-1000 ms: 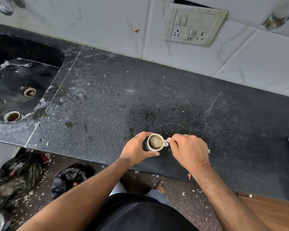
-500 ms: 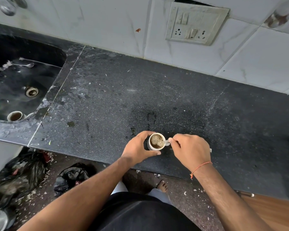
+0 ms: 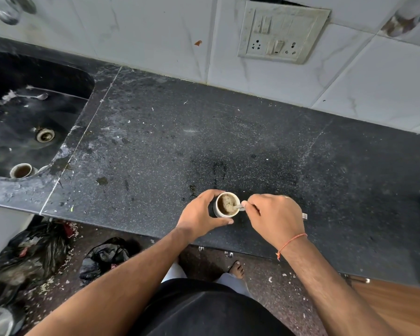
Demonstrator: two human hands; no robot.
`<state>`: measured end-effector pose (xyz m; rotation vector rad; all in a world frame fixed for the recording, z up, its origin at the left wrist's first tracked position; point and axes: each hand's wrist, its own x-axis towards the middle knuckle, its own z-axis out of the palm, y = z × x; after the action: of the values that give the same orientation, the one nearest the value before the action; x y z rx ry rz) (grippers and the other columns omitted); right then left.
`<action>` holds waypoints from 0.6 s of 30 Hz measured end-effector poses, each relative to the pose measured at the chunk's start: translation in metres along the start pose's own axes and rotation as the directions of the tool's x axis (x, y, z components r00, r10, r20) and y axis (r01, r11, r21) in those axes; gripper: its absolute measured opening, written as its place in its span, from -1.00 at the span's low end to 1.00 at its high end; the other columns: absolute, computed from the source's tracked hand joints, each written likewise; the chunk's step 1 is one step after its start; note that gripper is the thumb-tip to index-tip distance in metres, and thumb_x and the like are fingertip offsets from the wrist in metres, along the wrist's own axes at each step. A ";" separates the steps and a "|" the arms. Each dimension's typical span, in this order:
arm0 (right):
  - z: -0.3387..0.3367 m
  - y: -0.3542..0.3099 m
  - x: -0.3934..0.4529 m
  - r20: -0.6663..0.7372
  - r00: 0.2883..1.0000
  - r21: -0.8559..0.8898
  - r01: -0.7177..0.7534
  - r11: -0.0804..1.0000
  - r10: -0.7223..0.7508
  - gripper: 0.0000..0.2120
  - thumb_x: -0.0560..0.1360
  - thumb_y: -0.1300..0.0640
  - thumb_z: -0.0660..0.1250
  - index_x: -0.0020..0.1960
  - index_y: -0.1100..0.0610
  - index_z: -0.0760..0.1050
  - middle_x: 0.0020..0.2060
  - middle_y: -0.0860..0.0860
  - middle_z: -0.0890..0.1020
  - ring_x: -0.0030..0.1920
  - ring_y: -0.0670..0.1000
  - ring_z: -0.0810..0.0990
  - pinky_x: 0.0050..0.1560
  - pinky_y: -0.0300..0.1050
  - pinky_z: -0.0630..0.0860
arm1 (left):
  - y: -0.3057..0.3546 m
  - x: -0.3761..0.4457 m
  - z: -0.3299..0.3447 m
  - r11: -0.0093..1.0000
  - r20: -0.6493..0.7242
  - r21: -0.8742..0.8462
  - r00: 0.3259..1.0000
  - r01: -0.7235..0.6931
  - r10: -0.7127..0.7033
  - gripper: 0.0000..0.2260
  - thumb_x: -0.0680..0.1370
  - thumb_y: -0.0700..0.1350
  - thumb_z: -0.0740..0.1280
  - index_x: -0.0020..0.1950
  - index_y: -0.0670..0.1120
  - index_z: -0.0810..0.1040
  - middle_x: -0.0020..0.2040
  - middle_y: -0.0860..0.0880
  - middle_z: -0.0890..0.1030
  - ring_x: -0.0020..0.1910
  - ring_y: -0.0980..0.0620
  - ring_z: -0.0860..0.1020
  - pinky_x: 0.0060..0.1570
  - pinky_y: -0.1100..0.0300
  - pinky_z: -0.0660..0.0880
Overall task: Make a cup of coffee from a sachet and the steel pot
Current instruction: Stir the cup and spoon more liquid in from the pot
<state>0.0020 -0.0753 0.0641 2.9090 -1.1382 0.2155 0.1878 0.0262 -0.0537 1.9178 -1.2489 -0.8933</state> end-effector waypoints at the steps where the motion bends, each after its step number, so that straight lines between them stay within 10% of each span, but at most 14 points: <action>1: 0.000 -0.002 0.000 -0.006 1.000 0.011 0.007 1.000 -0.007 -0.66 0.58 -0.05 0.37 -0.34 0.04 0.53 -0.46 -0.04 0.56 -0.47 0.11 0.55 -0.49 -0.11 0.35 | 0.000 0.000 0.000 1.000 0.001 0.001 1.000 0.001 -0.001 -0.32 0.34 0.26 0.70 0.39 0.22 0.52 0.21 0.32 0.60 0.21 0.31 0.55 0.17 0.34 0.47; 18: 0.001 -0.010 0.004 0.009 1.000 -0.016 0.018 1.000 -0.018 -0.68 0.57 -0.02 0.49 -0.31 0.04 0.56 -0.44 -0.03 0.56 -0.47 0.10 0.57 -0.47 -0.16 0.21 | -0.003 0.001 0.003 1.000 0.003 -0.008 1.000 -0.005 0.005 -0.30 0.33 0.27 0.69 0.41 0.22 0.52 0.24 0.30 0.60 0.22 0.29 0.57 0.25 0.16 0.55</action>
<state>0.0123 -0.0707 0.0644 2.9081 -1.1095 0.1921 0.1873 0.0255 -0.0574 1.9071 -1.2500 -0.8976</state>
